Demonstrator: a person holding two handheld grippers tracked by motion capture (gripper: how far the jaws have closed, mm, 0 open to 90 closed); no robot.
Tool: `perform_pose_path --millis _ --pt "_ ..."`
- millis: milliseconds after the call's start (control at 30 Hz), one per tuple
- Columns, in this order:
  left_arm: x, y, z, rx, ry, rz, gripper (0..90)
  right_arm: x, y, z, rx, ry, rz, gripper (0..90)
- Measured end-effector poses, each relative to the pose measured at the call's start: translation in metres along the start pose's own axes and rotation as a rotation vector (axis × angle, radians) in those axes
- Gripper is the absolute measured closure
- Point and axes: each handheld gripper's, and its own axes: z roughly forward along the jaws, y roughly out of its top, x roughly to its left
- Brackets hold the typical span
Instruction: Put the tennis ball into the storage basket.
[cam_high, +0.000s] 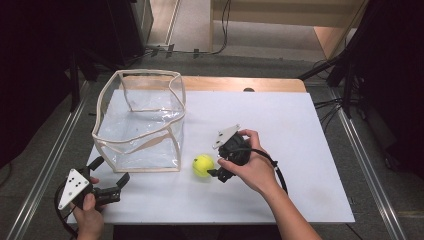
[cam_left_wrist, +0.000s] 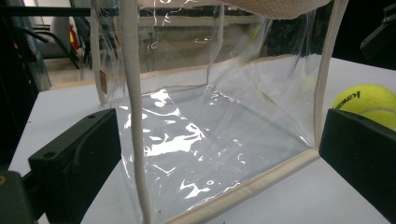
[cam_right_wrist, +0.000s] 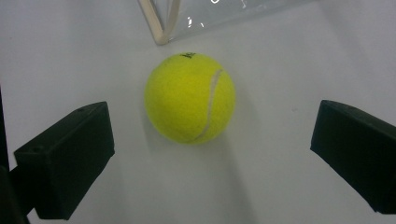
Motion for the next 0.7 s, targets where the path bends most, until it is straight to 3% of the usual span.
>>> perform_pose_path --millis 700 --pt "-0.0001 0.0 0.0001 -0.001 -0.003 0.0 0.0 0.0001 0.0092 0.008 0.055 0.03 -0.031 0.0"
